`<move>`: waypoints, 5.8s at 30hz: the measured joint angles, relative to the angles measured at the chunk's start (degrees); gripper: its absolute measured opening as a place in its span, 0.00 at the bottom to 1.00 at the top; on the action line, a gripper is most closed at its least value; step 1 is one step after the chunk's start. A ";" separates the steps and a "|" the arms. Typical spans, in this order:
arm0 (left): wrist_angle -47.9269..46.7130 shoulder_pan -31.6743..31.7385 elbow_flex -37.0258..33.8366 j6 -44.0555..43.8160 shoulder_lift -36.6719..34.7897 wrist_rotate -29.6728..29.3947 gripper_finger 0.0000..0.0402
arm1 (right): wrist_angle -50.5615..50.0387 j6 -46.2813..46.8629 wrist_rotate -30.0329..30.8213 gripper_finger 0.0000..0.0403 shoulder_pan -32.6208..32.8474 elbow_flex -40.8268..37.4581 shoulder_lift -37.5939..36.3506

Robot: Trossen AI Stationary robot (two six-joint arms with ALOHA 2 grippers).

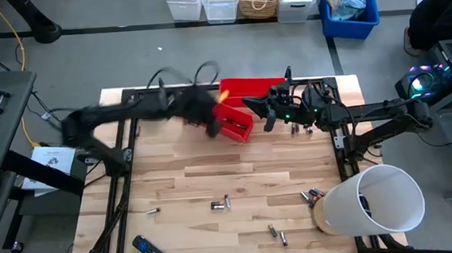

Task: Sort batteries
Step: Put the silver battery into the top red bin

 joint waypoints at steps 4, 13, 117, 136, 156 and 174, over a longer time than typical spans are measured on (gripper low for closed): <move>0.16 -15.67 -11.44 -14.18 -14.38 -6.59 0.50 | 0.06 0.00 -4.09 0.00 0.02 0.00 -0.02; -21.81 -53.18 -16.17 -31.49 -15.32 -5.94 0.42 | 0.07 1.66 -13.28 0.00 1.07 0.00 -0.02; -27.20 23.44 -25.87 -21.74 -15.22 -16.80 0.36 | -11.49 -12.71 1.55 0.00 -3.25 0.02 -9.68; -25.88 36.57 -25.95 -18.89 6.19 -22.80 0.26 | -11.50 -9.99 -2.95 0.00 -6.20 0.02 -9.68; -17.82 41.23 -29.78 -13.30 3.19 -11.08 0.26 | -14.47 -10.03 -3.21 0.00 -6.34 0.02 -9.68; -14.66 40.39 -30.59 -11.38 2.04 -7.39 0.26 | -15.17 -8.52 -3.12 0.00 -6.20 0.00 -9.68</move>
